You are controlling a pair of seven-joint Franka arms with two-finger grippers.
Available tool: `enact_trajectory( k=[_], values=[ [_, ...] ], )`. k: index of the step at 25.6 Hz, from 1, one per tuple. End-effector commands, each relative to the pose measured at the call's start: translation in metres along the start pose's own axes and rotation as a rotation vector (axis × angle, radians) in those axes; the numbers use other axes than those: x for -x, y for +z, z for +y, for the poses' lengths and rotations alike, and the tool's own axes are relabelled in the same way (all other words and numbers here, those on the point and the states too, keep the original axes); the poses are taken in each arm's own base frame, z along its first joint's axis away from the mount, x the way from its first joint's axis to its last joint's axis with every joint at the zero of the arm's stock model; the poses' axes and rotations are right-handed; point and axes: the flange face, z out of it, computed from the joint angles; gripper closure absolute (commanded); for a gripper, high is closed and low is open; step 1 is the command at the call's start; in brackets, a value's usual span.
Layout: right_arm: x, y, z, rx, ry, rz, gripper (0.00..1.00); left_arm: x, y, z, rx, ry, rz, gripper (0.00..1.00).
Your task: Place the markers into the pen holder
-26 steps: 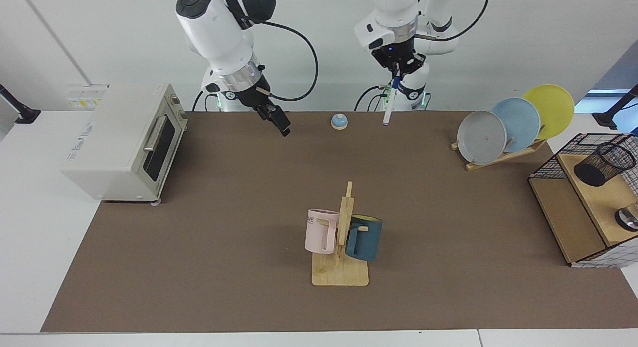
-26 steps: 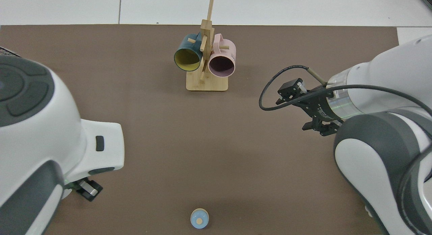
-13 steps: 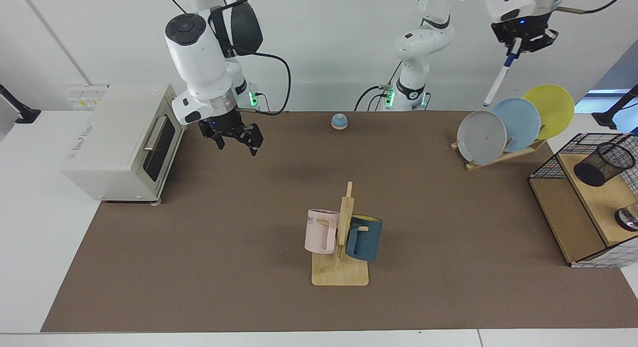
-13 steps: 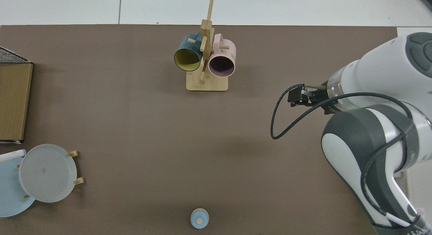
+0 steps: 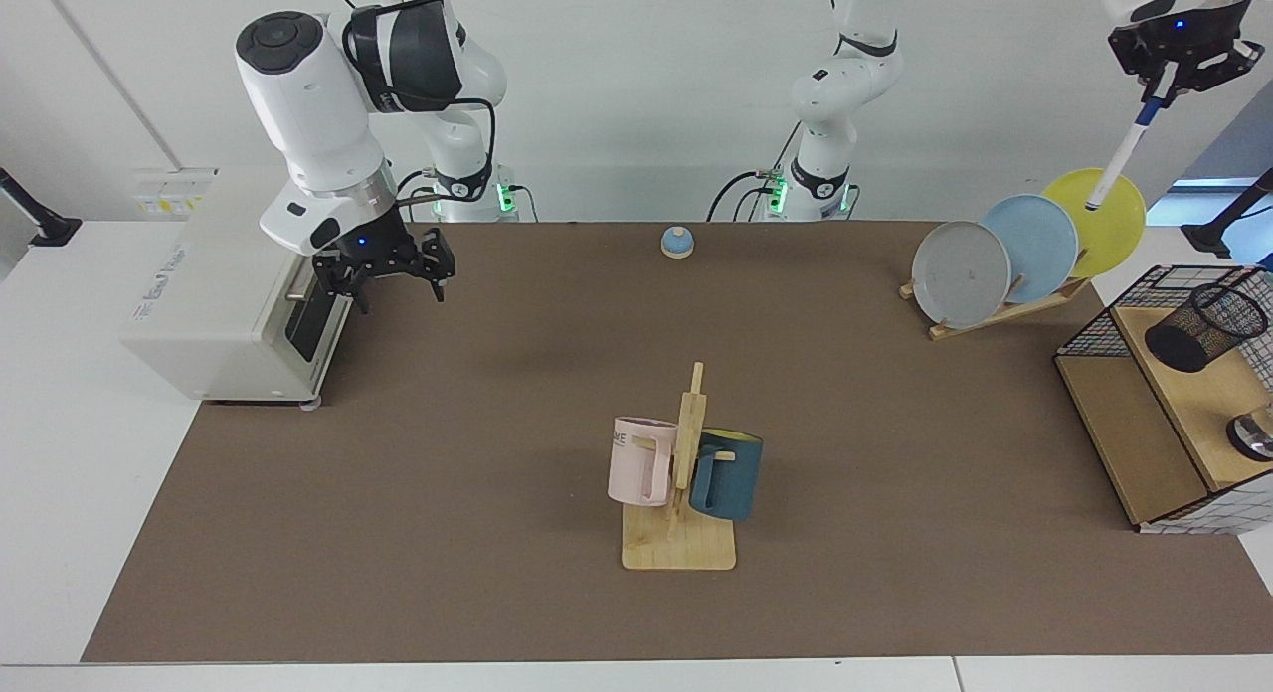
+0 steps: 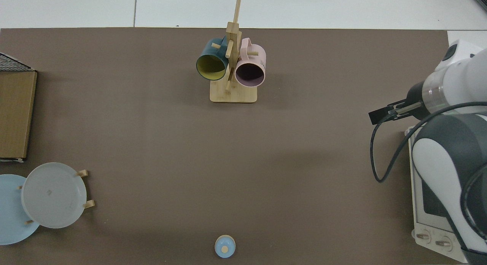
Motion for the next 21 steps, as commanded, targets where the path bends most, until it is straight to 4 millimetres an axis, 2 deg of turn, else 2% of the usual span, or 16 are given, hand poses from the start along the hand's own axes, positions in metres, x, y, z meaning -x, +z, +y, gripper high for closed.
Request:
enact_trajectory(
  k=[1,3,6,8,11,16,21],
  values=[
    [0.011,-0.008,0.012,0.013,-0.036,-0.008,0.0,0.023,0.019,-0.038,-0.101,0.034,-0.017,1.0],
    [0.011,-0.008,0.011,0.013,-0.038,-0.007,0.0,0.034,0.027,-0.05,-0.125,0.021,-0.012,1.0],
    [0.011,-0.008,0.011,0.015,-0.038,-0.007,0.0,0.035,0.035,-0.055,-0.127,0.02,-0.019,1.0],
    [0.011,-0.008,0.013,0.015,-0.037,-0.007,0.0,0.047,0.05,-0.063,-0.119,0.007,-0.035,1.0],
    [0.011,-0.007,0.012,0.014,-0.038,-0.009,0.0,0.05,0.07,-0.074,-0.107,0.059,-0.049,1.0],
    [0.01,-0.008,0.01,0.015,-0.041,-0.007,0.0,0.031,0.102,-0.079,-0.093,0.107,-0.113,1.0],
    [0.011,-0.007,0.01,0.014,-0.043,-0.01,0.0,0.026,0.106,-0.078,-0.088,0.11,-0.107,1.0]
  ],
)
